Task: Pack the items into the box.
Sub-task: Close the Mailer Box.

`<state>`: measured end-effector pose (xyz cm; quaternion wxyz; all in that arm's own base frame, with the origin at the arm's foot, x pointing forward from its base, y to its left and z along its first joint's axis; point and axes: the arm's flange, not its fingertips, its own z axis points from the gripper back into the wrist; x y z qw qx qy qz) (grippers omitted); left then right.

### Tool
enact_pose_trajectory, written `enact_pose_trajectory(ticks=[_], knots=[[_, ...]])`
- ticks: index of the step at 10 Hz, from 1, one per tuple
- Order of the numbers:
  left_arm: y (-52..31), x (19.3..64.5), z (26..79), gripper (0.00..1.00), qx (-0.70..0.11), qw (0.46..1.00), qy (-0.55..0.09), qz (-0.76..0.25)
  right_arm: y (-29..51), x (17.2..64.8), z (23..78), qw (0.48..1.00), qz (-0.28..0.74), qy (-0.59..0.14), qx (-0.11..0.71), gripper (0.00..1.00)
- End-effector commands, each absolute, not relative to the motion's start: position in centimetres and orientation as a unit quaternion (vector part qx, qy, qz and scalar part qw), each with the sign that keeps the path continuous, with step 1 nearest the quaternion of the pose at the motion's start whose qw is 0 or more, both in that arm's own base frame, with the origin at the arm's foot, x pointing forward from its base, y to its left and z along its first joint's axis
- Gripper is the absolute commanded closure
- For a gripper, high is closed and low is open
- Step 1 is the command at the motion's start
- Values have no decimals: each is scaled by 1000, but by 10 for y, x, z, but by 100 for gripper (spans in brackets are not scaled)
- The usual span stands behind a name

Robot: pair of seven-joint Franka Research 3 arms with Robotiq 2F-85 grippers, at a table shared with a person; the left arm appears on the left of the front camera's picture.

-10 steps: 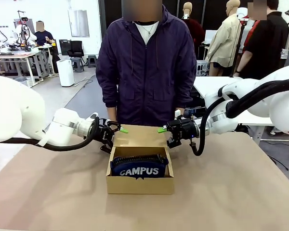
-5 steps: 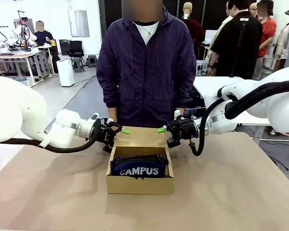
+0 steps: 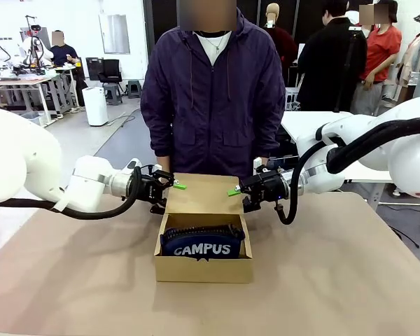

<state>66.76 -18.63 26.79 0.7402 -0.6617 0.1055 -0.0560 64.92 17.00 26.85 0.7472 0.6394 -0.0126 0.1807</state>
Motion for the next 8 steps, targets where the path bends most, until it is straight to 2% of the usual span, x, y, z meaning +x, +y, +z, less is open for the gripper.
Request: enact_pose_trajectory(ticks=[1,5,8], knots=[[-182,653,273,59,-677,726,94,-67,173,653,271,751,173,-26,637,53],[-182,652,277,59,-665,735,88,-100,168,651,279,753,161,-65,635,53],[-170,653,294,59,-666,738,14,-105,169,644,290,752,208,-115,615,53]])
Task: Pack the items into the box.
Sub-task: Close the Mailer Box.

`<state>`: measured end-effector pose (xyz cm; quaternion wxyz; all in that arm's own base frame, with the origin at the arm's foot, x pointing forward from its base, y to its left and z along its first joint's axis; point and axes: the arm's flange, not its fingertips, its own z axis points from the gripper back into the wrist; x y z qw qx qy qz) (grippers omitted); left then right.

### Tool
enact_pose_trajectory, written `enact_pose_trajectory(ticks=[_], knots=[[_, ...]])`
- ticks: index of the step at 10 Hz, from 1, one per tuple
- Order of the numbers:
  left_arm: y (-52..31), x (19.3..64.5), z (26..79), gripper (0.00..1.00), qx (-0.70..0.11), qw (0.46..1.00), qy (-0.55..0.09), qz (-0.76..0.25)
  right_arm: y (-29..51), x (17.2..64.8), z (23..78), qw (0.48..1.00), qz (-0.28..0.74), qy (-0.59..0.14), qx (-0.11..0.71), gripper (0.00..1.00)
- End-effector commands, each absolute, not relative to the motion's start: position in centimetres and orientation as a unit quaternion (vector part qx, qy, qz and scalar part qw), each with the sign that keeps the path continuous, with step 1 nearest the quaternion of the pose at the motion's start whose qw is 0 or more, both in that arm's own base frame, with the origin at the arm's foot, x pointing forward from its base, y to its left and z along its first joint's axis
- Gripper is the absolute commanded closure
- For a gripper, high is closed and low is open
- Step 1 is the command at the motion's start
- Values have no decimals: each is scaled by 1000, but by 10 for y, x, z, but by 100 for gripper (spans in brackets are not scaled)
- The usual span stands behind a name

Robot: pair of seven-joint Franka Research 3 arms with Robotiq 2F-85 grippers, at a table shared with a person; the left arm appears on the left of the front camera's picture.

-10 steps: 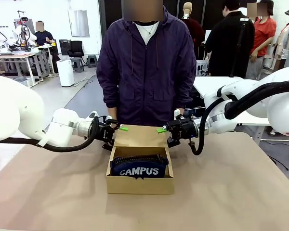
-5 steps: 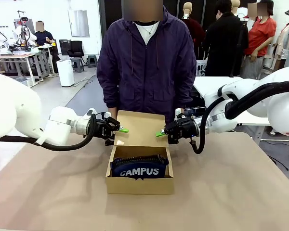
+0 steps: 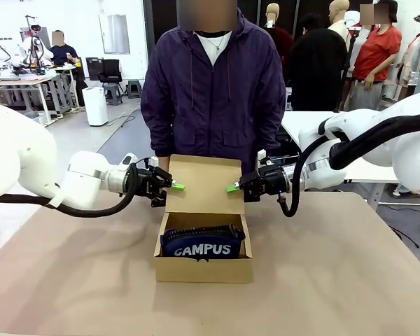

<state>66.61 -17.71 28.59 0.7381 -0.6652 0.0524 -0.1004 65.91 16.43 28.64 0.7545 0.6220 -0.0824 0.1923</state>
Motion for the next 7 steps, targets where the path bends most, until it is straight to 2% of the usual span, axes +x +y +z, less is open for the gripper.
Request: enact_pose_trajectory(ticks=[1,4,6,7], knots=[[-166,651,302,59,-666,738,-14,-107,169,641,295,749,225,-139,608,53],[-160,642,322,59,-676,721,-61,-139,164,627,315,730,272,-240,580,53],[-160,640,323,59,-688,710,-47,-141,165,619,326,734,288,-274,551,53],[-159,639,324,59,-678,721,-61,-131,163,618,327,745,281,-278,537,53]])
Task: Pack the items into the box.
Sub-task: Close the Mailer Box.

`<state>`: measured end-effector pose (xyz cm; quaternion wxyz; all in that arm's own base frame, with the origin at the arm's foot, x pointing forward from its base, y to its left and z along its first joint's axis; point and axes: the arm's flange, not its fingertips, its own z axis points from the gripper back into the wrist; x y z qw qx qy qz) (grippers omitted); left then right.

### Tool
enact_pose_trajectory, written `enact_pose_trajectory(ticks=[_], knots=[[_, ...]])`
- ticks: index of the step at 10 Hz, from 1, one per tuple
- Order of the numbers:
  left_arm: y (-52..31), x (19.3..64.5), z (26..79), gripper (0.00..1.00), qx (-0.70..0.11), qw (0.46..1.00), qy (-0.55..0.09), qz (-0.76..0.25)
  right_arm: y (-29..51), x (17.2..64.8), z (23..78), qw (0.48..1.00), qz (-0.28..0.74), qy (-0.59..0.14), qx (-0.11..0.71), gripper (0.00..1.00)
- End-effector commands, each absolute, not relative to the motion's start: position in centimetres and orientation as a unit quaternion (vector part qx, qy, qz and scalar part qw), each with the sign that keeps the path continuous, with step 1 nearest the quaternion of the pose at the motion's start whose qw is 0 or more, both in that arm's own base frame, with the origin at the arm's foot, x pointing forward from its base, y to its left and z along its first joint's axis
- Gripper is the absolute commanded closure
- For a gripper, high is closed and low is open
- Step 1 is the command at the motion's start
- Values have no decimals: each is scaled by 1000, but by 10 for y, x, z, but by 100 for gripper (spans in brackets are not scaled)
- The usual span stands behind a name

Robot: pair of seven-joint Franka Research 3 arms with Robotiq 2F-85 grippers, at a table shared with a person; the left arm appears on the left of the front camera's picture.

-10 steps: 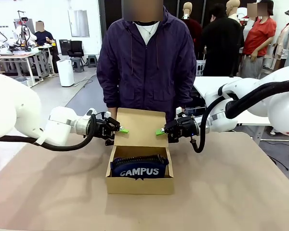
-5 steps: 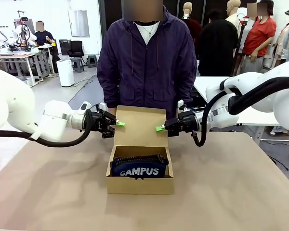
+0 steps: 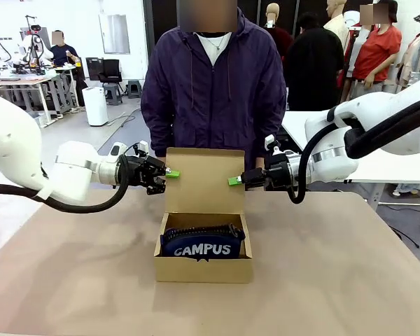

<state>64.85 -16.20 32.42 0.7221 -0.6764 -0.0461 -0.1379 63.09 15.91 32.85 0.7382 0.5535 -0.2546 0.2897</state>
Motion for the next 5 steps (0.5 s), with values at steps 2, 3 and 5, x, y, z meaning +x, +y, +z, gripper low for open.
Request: enact_pose_trajectory(ticks=[2,3,5], knots=[[-162,651,326,59,-676,722,-48,-140,159,636,325,734,286,-242,566,53],[-162,651,326,59,-676,722,-48,-140,159,636,325,734,286,-242,566,53],[-162,651,326,59,-676,722,-48,-140,159,636,325,734,286,-242,566,53]])
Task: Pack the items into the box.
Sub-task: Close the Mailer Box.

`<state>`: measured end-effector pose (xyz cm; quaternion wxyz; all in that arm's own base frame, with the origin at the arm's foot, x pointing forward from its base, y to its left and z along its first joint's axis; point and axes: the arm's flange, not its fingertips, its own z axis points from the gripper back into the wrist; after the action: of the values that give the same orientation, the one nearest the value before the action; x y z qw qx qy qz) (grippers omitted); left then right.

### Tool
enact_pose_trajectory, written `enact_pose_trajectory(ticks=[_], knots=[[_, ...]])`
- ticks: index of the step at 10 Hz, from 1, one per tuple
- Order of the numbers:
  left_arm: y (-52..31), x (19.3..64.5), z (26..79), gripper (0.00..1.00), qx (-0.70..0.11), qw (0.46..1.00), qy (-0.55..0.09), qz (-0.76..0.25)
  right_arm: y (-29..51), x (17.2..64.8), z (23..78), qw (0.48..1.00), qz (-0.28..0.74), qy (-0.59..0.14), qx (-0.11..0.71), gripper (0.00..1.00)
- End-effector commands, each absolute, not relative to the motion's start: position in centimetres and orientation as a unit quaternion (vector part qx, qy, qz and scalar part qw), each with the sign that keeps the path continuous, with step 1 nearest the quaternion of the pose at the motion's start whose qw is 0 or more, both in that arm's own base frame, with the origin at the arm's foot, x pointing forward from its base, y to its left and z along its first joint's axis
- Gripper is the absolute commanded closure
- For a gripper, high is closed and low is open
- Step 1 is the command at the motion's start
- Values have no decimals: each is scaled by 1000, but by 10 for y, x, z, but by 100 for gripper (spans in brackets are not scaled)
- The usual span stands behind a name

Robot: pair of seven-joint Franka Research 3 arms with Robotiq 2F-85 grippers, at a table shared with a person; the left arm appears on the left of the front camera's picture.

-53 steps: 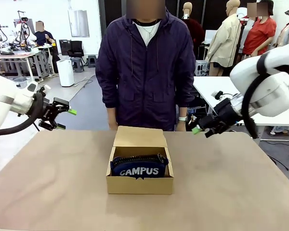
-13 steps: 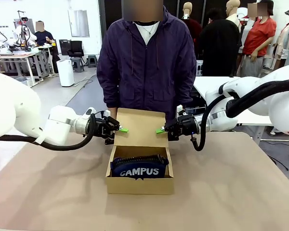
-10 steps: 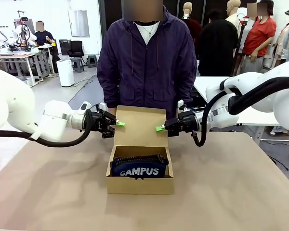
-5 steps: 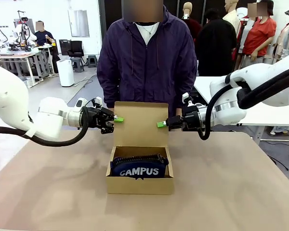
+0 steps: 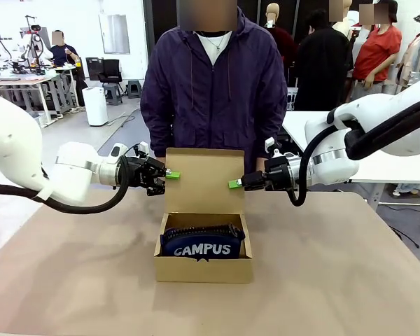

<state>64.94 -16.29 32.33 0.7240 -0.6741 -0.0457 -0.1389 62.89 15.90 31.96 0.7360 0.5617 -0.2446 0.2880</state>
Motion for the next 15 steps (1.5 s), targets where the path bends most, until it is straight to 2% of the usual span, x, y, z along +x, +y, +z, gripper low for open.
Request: enact_pose_trajectory(ticks=[1,4,7,10,12,15], knots=[[-163,649,323,59,-674,724,-46,-139,159,629,320,736,288,-245,561,53],[-172,625,351,59,-667,683,-131,-268,165,604,356,706,355,-335,514,53],[-175,597,366,59,-639,674,-167,-330,170,573,375,668,417,-410,460,53],[-171,563,368,59,-586,682,-190,-393,181,547,370,630,468,-454,423,53],[-162,543,370,59,-569,656,-229,-440,183,531,369,606,494,-473,406,53],[-166,533,356,59,-561,622,-237,-491,182,503,363,588,526,-483,379,53]])
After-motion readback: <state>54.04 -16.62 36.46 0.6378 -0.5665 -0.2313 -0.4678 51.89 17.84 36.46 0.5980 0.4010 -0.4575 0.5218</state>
